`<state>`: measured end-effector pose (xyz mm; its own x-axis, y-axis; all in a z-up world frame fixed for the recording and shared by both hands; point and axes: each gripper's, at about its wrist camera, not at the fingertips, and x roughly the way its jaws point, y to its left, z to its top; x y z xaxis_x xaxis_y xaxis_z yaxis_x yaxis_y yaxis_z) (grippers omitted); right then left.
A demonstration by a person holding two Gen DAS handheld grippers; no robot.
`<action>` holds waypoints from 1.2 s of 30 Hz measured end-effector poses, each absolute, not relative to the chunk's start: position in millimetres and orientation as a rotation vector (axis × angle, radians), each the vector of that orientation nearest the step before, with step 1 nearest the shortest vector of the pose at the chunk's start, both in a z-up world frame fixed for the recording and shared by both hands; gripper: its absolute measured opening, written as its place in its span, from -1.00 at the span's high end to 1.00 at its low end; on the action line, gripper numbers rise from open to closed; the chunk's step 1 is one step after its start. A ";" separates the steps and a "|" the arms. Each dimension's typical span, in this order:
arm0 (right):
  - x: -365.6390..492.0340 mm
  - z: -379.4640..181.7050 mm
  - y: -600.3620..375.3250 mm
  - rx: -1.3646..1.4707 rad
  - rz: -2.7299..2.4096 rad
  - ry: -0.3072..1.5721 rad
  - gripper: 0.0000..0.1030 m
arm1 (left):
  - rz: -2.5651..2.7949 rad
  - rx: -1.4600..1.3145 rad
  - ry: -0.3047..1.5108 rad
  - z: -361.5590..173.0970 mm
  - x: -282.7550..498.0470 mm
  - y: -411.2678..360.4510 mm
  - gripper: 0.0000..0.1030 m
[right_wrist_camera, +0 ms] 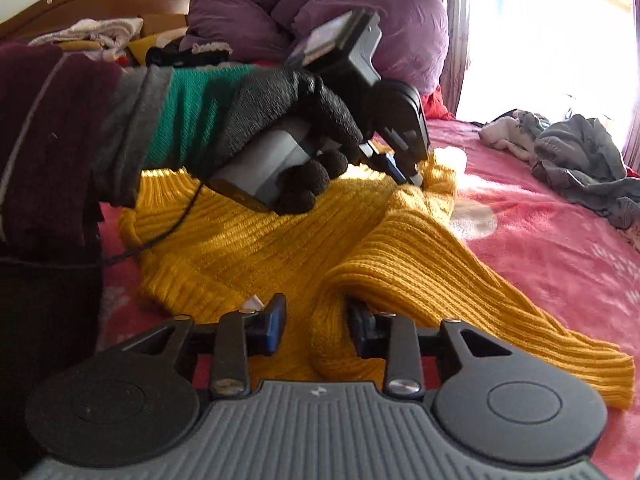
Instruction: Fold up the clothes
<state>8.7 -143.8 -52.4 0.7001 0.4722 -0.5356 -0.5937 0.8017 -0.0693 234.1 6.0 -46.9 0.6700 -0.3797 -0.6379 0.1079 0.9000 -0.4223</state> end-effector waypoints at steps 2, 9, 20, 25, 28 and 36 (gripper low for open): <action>7.2 -51.1 -144.4 -0.238 0.608 0.510 0.21 | -0.288 -0.368 0.792 -46.8 235.7 6.4 0.87; 7.1 -59.1 -139.9 -0.230 0.643 0.543 -0.05 | -0.259 -0.254 0.674 -24.1 227.0 -1.5 0.85; 4.3 -62.2 -136.2 -0.230 0.652 0.539 -0.19 | -0.447 -0.114 0.705 -18.5 217.3 -36.8 0.66; -6.2 -59.7 -129.5 -0.280 0.624 0.519 -0.20 | -0.768 -0.055 0.720 12.0 178.7 -68.1 -0.14; -13.5 -57.2 -127.6 -0.310 0.609 0.505 -0.26 | -0.884 0.091 0.761 13.5 161.8 -109.3 -0.14; -32.8 -57.5 -134.3 -0.342 0.622 0.488 -0.38 | -1.014 0.490 0.942 -12.4 156.0 -203.8 0.00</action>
<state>-32.8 -134.3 -57.5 0.7064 0.4692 -0.5300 -0.6261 0.7635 -0.1585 156.0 -203.8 -12.4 0.2027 -0.4945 -0.8452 0.8792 0.4720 -0.0653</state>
